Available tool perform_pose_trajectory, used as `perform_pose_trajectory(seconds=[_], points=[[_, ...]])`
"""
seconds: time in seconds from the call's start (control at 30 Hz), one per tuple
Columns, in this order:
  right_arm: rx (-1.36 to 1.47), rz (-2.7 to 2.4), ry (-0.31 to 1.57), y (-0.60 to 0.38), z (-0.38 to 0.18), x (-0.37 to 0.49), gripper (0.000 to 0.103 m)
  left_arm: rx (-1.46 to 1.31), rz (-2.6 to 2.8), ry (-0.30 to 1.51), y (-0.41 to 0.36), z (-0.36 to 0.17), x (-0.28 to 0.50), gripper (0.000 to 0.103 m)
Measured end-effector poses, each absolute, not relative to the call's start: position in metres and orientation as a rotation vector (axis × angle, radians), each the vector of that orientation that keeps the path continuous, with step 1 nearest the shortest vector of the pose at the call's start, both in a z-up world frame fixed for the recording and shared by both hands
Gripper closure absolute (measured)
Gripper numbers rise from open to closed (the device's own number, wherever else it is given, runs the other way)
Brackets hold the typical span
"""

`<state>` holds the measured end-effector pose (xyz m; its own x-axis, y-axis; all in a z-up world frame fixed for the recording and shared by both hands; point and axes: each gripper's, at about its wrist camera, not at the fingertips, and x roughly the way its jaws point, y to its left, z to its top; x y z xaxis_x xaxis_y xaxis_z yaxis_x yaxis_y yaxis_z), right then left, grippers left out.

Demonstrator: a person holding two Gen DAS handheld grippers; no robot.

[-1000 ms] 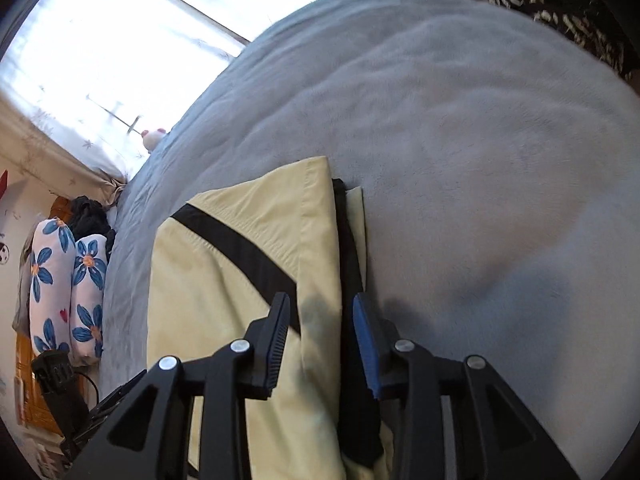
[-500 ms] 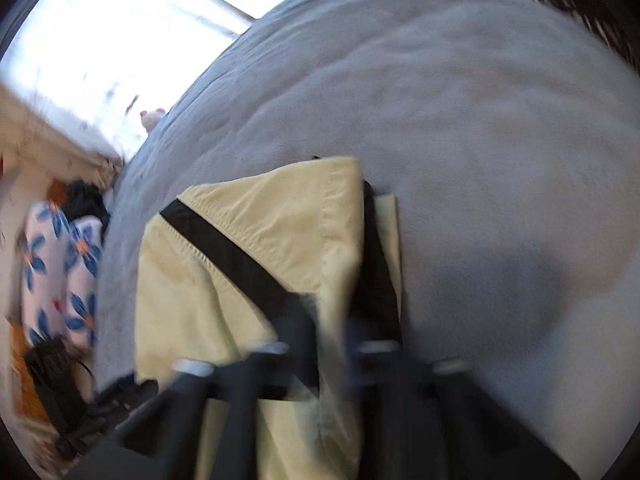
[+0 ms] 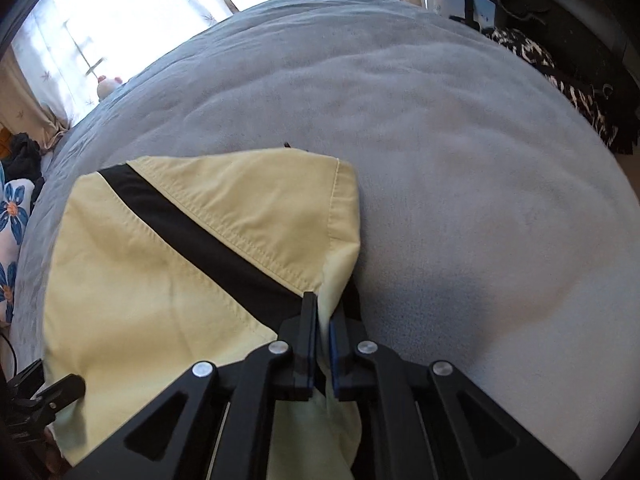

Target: Fold large clothes

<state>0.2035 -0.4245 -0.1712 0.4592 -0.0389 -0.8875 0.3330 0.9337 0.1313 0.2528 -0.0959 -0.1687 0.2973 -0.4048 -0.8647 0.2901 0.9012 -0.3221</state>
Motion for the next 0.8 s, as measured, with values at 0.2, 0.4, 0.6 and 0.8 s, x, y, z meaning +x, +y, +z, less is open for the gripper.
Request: perform_pose_trajectory(seconds=[0.2,0.4,0.6,0.8], points=[[0.265,-0.280,0.949,-0.411,-0.122,0.203,0.090,-0.029,-0.433,1.093,-0.095,-0.136,0.246,0.014],[0.334,-0.134,0.937,-0.378,-0.115,0.233,0.090,-0.049,-0.392,0.928,-0.094,-0.098,0.262,0.025],[0.405,-0.046,0.975,-0.349,-0.142,0.269,0.090,-0.143,-0.430,1.024,-0.106,-0.127,0.311,0.071],[0.337,-0.158,1.051,-0.376,-0.175,0.275,0.103,0.030,-0.383,1.036,-0.118,-0.156,0.315,0.071]])
